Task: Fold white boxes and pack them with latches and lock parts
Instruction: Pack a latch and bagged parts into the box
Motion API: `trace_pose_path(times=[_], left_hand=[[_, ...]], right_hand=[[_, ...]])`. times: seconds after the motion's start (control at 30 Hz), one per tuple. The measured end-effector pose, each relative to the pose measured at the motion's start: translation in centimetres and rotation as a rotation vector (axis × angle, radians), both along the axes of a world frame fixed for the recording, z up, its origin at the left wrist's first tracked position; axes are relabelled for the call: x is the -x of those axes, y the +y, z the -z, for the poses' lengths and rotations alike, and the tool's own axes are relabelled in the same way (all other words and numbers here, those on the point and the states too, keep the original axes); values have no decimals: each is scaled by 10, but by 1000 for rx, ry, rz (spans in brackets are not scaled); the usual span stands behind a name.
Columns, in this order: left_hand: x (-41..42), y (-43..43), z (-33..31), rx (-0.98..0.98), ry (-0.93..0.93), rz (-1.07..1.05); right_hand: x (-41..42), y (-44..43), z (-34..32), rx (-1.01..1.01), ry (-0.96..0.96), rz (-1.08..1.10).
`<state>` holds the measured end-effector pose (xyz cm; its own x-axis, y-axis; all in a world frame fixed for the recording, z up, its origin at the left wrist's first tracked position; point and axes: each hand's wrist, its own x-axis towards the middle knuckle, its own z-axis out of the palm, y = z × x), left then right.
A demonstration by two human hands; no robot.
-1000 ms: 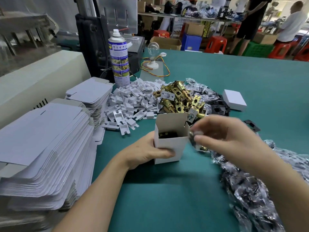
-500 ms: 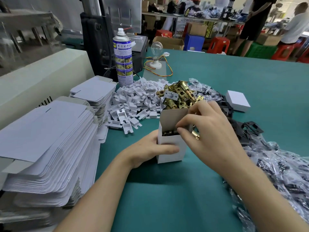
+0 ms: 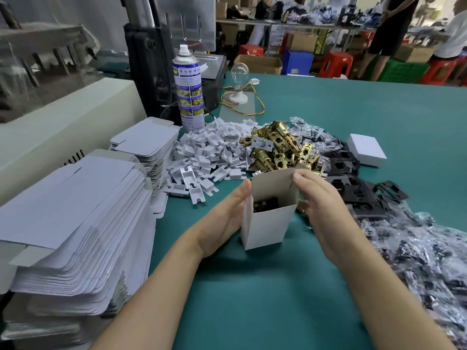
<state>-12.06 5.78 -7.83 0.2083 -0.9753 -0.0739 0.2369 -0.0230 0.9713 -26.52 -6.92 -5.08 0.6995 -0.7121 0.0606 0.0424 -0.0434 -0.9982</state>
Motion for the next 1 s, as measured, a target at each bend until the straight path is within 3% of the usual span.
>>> trace_pose_path(times=[0.43,0.6,0.8,1.0], left_hand=[[-15,-10,13,118,-250,-239],[-6,-13,9,149,-294,-374],[4,-10,10,82,-53,-235],[4,-6,2,77,74,-179]], right_hand=[[-2,9,21,-302,-178,-136],[-1,7,24,-248,-158,-140],[0,2,26,-174,-153,-130],[-1,4,26,-146,-153,-127]])
